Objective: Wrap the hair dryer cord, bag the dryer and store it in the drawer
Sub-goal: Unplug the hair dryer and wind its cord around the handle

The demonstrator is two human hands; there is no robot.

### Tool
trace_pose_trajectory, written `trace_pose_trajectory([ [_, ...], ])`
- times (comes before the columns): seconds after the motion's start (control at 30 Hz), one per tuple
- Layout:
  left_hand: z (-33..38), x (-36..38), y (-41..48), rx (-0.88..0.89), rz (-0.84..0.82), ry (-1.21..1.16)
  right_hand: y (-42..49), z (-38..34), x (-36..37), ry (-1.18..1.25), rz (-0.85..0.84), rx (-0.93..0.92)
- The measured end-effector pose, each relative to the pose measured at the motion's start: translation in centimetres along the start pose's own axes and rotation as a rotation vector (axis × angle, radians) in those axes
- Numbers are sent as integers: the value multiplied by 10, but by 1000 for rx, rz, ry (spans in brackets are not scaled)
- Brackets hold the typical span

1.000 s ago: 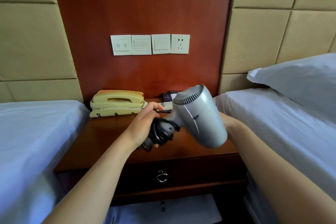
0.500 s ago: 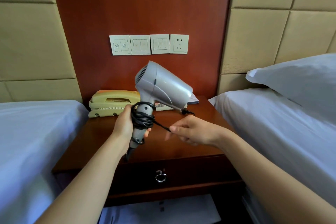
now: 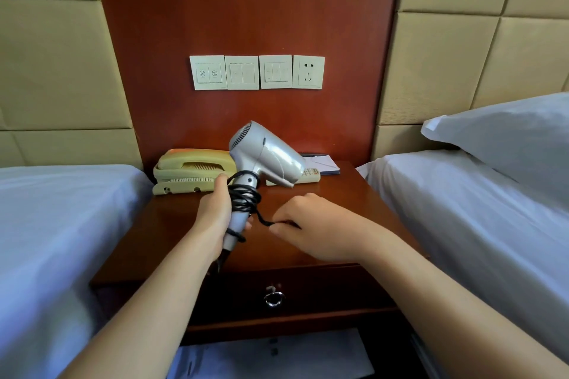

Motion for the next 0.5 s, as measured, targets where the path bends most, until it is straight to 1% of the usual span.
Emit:
trace_pose_trajectory([
  [0.17,1,11,-8,7,-94,110,0,-1,-3,-120,22,48],
  [0.37,0,25,-25,-1,-191,-2,4,-5,0,-173,41,18],
  [0.5,1,29,-33,62,-284,47,6,-4,-3,-157,66,-9],
])
Point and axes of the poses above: each hand's wrist, its own y-axis towards the middle knuckle, its own x-axis out of the palm, z = x × y, the point moved 3 cm from there along y, towards the middle knuckle, and after that the axes turned 3 degrees about -x, right-handed, at the moved point
